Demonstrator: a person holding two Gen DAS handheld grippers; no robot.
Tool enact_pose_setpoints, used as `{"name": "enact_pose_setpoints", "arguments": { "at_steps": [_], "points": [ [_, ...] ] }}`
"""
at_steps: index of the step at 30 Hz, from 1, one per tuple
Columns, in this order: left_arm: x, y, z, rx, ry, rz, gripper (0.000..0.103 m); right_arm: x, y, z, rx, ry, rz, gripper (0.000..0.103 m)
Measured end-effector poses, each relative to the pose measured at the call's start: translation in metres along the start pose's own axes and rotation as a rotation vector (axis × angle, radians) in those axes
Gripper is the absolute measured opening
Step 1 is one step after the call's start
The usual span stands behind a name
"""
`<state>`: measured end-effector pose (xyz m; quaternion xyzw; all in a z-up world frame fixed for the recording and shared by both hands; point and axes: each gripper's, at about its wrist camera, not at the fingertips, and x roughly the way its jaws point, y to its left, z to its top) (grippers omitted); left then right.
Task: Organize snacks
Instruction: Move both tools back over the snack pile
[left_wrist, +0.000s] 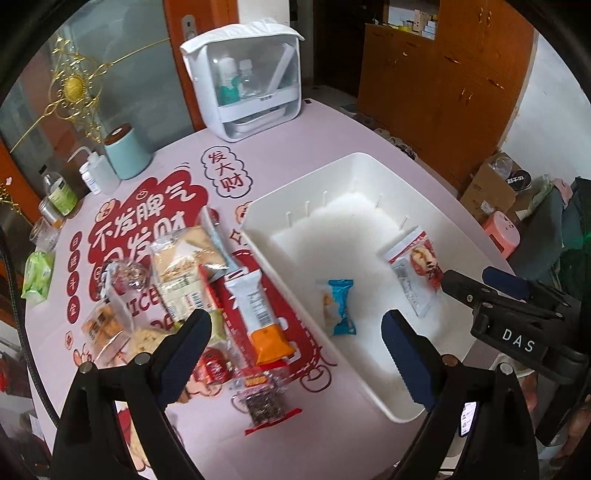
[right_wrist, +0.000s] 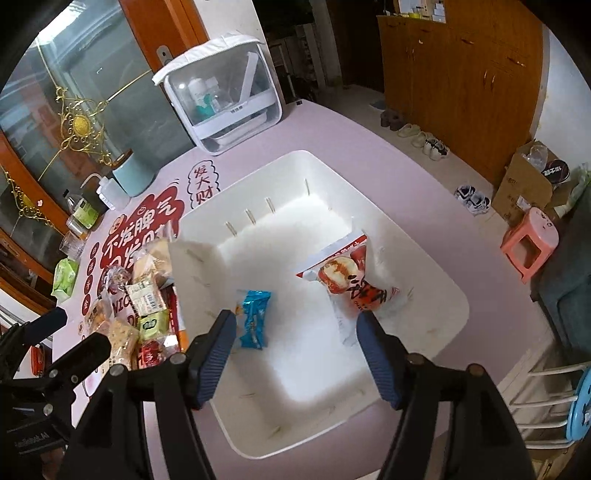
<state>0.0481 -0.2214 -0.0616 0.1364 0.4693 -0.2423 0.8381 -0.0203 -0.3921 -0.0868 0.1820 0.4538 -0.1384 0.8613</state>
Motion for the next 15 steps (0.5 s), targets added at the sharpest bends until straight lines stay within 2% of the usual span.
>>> {"name": "enact_pose_setpoints", "arguments": {
  "at_steps": [7,15],
  "points": [
    [-0.034,0.030,-0.016,-0.001,-0.043,0.037,0.093,-0.033,0.027,-0.012,-0.018,-0.099,-0.028,0.068],
    [-0.075,0.101,-0.045,-0.057,-0.086,0.119,0.093,-0.066,0.082,-0.031,-0.100,-0.214,0.005,0.068]
  ]
}}
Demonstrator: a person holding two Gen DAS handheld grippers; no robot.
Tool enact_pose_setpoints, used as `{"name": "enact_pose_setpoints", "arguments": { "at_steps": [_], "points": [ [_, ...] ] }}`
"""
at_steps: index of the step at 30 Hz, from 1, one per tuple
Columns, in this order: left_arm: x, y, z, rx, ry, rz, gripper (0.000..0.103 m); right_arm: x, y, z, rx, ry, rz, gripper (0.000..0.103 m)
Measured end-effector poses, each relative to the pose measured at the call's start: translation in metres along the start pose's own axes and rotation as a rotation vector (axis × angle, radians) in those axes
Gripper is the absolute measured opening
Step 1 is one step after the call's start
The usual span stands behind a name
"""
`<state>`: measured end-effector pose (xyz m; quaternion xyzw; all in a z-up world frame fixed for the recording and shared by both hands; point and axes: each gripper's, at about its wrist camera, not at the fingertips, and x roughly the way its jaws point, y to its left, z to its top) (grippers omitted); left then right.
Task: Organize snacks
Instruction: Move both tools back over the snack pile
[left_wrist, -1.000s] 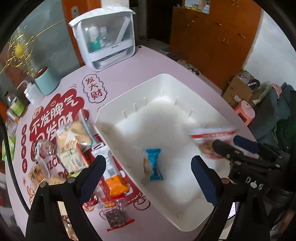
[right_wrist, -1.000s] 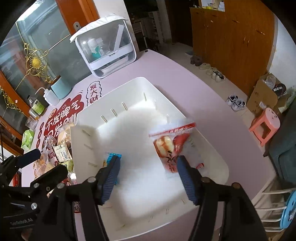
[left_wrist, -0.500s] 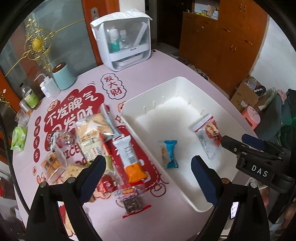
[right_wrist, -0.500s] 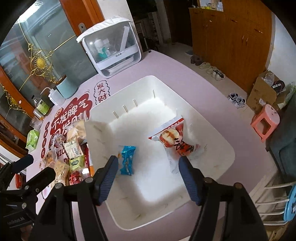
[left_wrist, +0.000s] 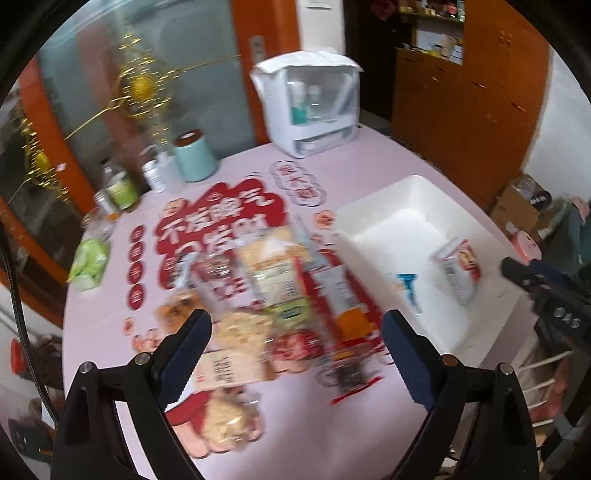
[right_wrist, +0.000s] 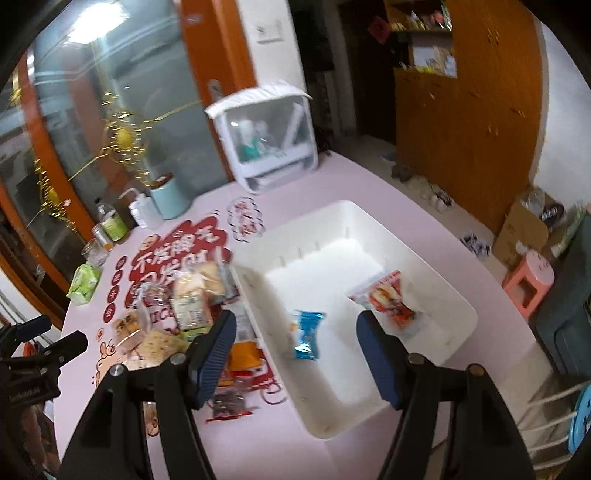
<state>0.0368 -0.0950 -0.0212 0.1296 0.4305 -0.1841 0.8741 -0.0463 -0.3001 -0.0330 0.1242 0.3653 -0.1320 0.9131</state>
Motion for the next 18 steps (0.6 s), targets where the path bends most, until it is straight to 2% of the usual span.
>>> {"name": "enact_pose_setpoints", "arguments": {
  "at_steps": [4,6,9,12,16,18],
  "points": [
    [-0.007,0.042,-0.017,-0.038,0.016,0.031,0.093,-0.012,0.029,-0.007,-0.042,-0.067,0.001,0.068],
    [-0.011,0.063,-0.027,-0.057,0.026,0.045,0.093,-0.014,0.041,-0.009,-0.045,-0.070,0.014,0.068],
    [-0.010,0.087,-0.039,-0.077,0.045,0.055,0.093,-0.005,0.061,-0.012,-0.092,0.008,0.019,0.068],
    [-0.004,0.107,-0.051,-0.090,0.067,0.058,0.093,0.001,0.076,-0.018,-0.130,0.037,0.007,0.068],
    [0.009,0.123,-0.065,-0.088,0.103,0.045,0.093,0.012,0.090,-0.030,-0.148,0.086,0.044,0.068],
    [0.019,0.126,-0.073,-0.077,0.129,0.029,0.093,0.021,0.096,-0.037,-0.154,0.112,0.026,0.068]
  ]
}}
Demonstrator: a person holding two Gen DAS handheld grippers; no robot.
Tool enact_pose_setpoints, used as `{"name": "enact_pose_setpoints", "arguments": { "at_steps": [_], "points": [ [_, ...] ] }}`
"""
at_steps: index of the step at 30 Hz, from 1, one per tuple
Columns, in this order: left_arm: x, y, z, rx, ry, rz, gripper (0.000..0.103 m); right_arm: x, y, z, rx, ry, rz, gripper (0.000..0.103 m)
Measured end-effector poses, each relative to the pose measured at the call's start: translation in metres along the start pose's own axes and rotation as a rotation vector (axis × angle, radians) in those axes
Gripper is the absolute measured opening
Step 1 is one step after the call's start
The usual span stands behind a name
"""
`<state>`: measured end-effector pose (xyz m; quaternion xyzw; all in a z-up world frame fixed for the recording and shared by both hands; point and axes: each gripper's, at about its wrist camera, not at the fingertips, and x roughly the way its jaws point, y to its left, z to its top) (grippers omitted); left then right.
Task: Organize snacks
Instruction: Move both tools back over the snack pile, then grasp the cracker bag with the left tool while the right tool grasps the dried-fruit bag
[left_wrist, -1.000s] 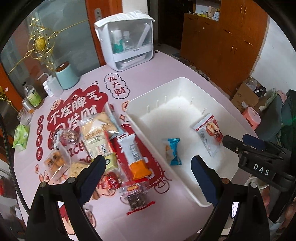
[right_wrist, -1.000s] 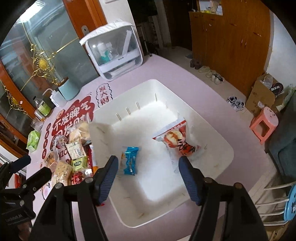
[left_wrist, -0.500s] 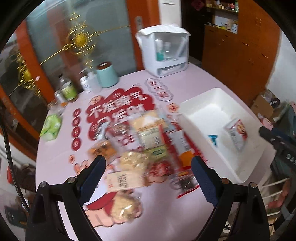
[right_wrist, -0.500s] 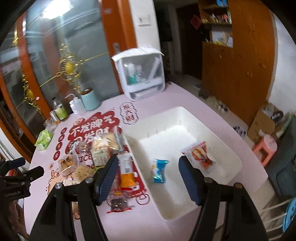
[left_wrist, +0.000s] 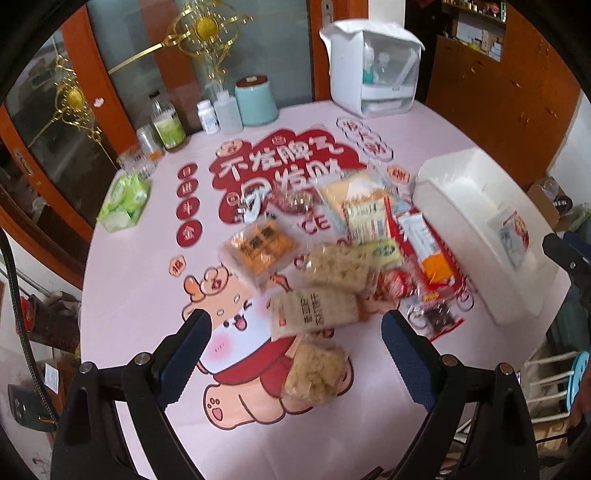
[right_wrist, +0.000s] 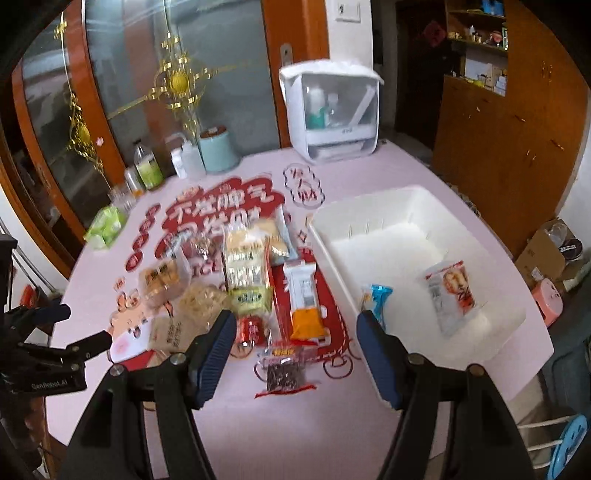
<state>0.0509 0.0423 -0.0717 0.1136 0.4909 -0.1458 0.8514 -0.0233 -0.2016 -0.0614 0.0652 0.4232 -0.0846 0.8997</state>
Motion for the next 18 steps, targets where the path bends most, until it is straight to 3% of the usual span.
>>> {"name": "enact_pose_setpoints", "arguments": {
  "at_steps": [9,18],
  "points": [
    [0.074,-0.007,-0.032,0.069,0.169,-0.037,0.093,0.067,0.013,-0.034,-0.009,0.194,0.001,0.068],
    [0.138,-0.012,-0.061,0.049,0.312,-0.072,0.093,0.126,0.009,-0.061,0.048,0.356,0.009,0.068]
  ]
}}
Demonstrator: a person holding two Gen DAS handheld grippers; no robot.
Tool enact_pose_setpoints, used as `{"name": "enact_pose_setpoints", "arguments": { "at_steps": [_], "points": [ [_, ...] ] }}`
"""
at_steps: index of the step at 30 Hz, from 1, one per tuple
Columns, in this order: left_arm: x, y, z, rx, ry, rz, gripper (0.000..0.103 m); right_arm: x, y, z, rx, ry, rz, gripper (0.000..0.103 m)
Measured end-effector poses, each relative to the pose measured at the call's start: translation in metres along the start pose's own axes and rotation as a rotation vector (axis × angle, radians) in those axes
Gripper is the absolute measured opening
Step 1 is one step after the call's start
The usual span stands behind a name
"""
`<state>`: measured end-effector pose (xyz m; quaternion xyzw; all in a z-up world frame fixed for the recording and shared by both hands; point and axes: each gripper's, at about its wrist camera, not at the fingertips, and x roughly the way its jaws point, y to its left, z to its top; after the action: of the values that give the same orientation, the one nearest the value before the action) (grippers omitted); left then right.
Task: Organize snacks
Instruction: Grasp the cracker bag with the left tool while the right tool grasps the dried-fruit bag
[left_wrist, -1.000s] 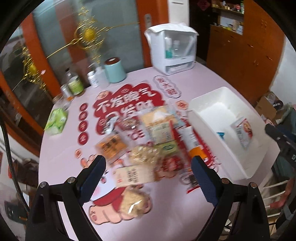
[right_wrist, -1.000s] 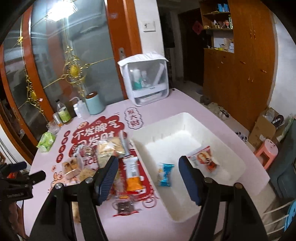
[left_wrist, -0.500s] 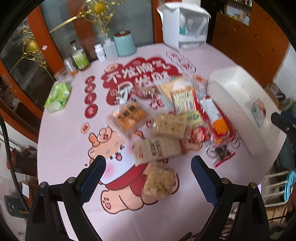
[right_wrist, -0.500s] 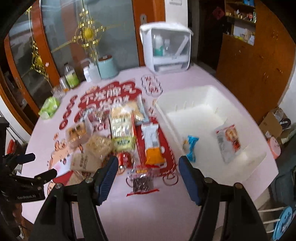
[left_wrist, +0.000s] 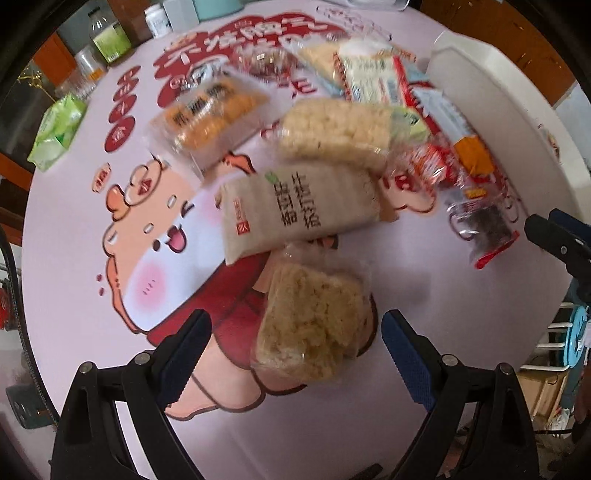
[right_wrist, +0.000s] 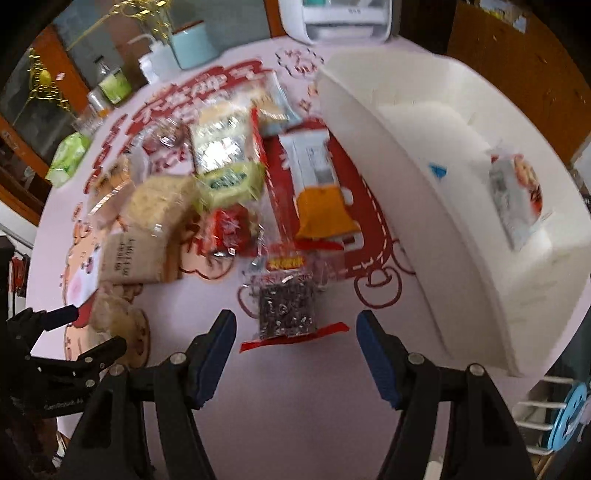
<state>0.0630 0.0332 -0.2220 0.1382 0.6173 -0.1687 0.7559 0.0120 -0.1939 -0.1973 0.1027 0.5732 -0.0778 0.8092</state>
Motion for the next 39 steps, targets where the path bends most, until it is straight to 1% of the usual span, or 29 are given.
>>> {"name": "enact_pose_setpoints", "arguments": {
  "at_steps": [6,10,17,22,25,27,29,31,32,34,35,39],
  "points": [
    [0.020,0.003,-0.002,-0.029,0.035,-0.007,0.093,0.018,-0.002,0.001,0.001,0.041,-0.009,0.068],
    [0.028,0.004,-0.003,-0.040,0.043,-0.022,0.093,0.028,-0.002,0.003,-0.008,0.064,-0.018,0.068],
    [0.038,0.001,-0.002,-0.044,0.051,-0.026,0.093,0.041,0.000,0.004,-0.028,0.099,-0.025,0.068],
    [0.048,0.004,0.003,-0.059,0.065,-0.042,0.093,0.042,0.004,0.003,-0.066,0.093,-0.050,0.068],
    [0.049,0.003,0.004,-0.072,0.063,-0.067,0.093,0.044,0.007,0.003,-0.086,0.092,-0.067,0.067],
    [0.051,0.002,0.004,-0.077,0.064,-0.062,0.093,0.045,0.008,0.003,-0.093,0.090,-0.071,0.066],
    [0.051,-0.001,0.005,-0.075,0.066,-0.046,0.090,0.045,0.010,0.002,-0.097,0.088,-0.067,0.064],
    [0.049,-0.004,0.007,-0.072,0.063,-0.025,0.081,0.045,0.011,0.000,-0.099,0.086,-0.062,0.061],
    [0.048,-0.006,0.007,-0.067,0.060,-0.018,0.078,0.045,0.012,0.000,-0.100,0.085,-0.059,0.061],
    [0.044,-0.012,0.007,-0.062,0.051,-0.012,0.062,0.044,0.014,-0.002,-0.103,0.084,-0.048,0.058],
    [0.042,-0.014,0.008,-0.059,0.047,-0.010,0.059,0.042,0.012,-0.002,-0.104,0.084,-0.045,0.058],
    [0.038,-0.022,0.010,-0.057,0.052,-0.004,0.058,0.040,0.011,-0.004,-0.106,0.089,-0.038,0.054]
  ]
}}
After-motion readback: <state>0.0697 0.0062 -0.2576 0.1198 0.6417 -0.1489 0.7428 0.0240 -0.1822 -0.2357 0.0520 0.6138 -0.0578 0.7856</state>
